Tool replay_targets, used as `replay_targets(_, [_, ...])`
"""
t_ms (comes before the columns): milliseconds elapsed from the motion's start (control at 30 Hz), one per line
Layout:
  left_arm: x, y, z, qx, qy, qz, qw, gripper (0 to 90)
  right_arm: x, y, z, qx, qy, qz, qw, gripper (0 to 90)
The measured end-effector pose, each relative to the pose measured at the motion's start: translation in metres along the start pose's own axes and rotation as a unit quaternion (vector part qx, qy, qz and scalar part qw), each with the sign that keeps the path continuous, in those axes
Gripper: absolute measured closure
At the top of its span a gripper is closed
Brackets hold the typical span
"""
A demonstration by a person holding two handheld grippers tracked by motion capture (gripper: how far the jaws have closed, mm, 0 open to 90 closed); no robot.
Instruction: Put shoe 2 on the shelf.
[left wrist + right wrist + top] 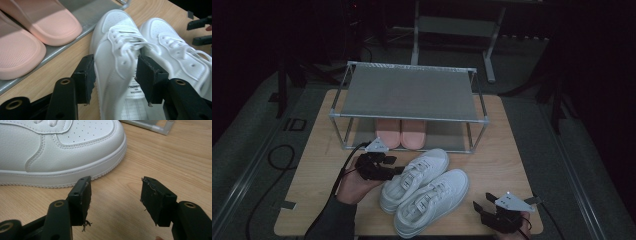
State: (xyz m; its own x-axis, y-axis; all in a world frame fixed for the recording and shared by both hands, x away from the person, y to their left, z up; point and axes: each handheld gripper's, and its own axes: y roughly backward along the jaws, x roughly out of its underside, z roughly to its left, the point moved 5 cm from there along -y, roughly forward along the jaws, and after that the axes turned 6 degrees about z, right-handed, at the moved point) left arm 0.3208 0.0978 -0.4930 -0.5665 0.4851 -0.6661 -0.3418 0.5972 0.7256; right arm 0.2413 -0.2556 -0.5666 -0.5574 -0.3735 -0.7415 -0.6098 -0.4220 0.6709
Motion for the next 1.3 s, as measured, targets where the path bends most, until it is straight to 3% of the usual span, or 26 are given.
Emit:
replay_targets(367, [0.001, 0.006, -0.026, 0.006, -0.016, -0.003, 0.9999, 48.1, 0.0, 0.0, 0.0, 0.0, 0.001, -0.001, 1.0, 40.1])
replay_targets(667, [0.008, -0.005, -0.048, 0.03, -0.039, 0.027, 0.9984, 47.7, 0.0, -0.001, 0.002, -0.004, 0.005, 0.001, 1.0, 40.1])
replay_targets(1033, [0.011, -0.009, -0.063, 0.047, -0.056, 0.035, 0.9967, 40.1, 0.0, -0.001, 0.002, -0.006, 0.005, 0.0, 1.0, 40.1])
replay_targets(1300, [0.014, -0.019, -0.068, 0.037, -0.061, 0.053, 0.996, 31.6, 0.0, 0.0, 0.002, -0.006, 0.005, -0.003, 1.0, 40.1])
